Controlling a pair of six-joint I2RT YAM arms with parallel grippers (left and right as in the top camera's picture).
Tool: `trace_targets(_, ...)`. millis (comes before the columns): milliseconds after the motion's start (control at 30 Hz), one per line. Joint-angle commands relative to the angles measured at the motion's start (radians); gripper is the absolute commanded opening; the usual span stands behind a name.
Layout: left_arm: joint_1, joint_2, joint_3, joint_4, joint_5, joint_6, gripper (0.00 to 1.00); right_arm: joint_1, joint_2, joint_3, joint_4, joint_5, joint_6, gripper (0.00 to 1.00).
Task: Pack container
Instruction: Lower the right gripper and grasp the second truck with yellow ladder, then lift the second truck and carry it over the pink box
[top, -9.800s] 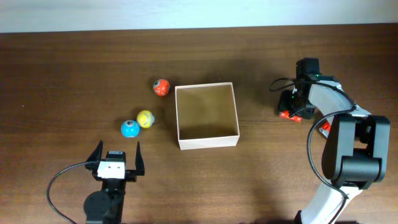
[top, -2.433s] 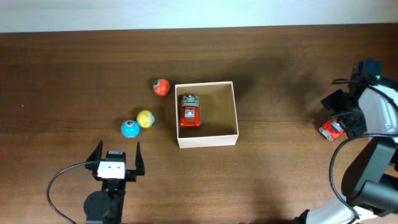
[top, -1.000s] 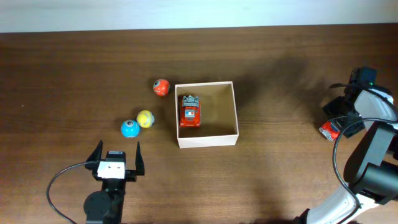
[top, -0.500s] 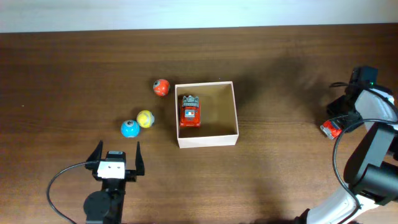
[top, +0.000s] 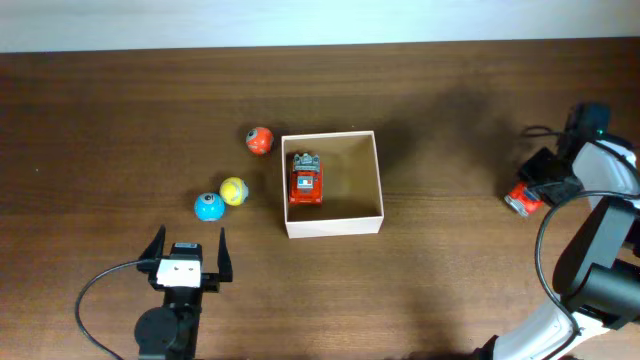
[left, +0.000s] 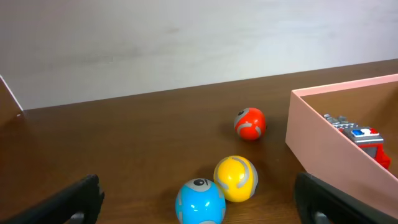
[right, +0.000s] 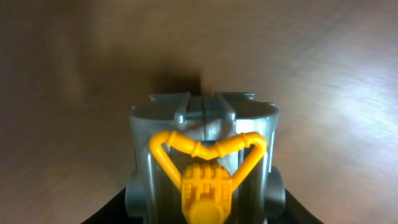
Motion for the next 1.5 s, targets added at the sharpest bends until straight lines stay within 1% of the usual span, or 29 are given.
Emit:
trace_targets(0,0.006,-0.008,-0.004,-0.002,0.011,0.016,0.99,-0.003,-0.004,0.073,0.002,-0.276,-0.182,0.46)
trace_targets(233,0.006,-0.008,-0.004,-0.002,0.011,0.016,0.99,0.004,-0.009,0.178,-0.036,-0.718,-0.394,0.46)
trace_targets(367,0.006,-0.008,-0.004,-0.002,0.011,0.016,0.99,0.026,-0.009,0.226,-0.069,-0.936,-0.488,0.47)
trace_targets(533,0.006,-0.008,-0.004,-0.002,0.011,0.016,0.99,0.092,-0.021,0.257,-0.096,-1.144,-0.574,0.47)
trace_targets(633,0.006,-0.008,-0.004,-0.002,0.011,0.016,0.99,0.164,-0.032,0.260,-0.089,-1.181,-0.578,0.47)
trace_targets(800,0.006,-0.008,-0.004,-0.002,0.011,0.016,0.99,0.313,-0.037,0.260,-0.059,-1.173,-0.577,0.46)
trace_targets(900,0.006,-0.008,-0.004,-0.002,0.011,0.016,0.99,0.409,-0.038,0.260,-0.027,-1.112,-0.552,0.47)
trace_targets(1000,0.006,-0.008,-0.004,-0.002,0.011,0.016,0.99,0.499,-0.037,0.260,0.008,-0.970,-0.478,0.47)
trace_targets(1200,0.006,-0.008,-0.004,-0.002,0.011,0.016,0.99,0.657,-0.037,0.260,0.010,-0.618,-0.325,0.47)
trace_targets(1467,0.006,-0.008,-0.004,-0.002,0.011,0.016,0.99,0.791,-0.037,0.260,-0.010,-0.326,-0.189,0.47)
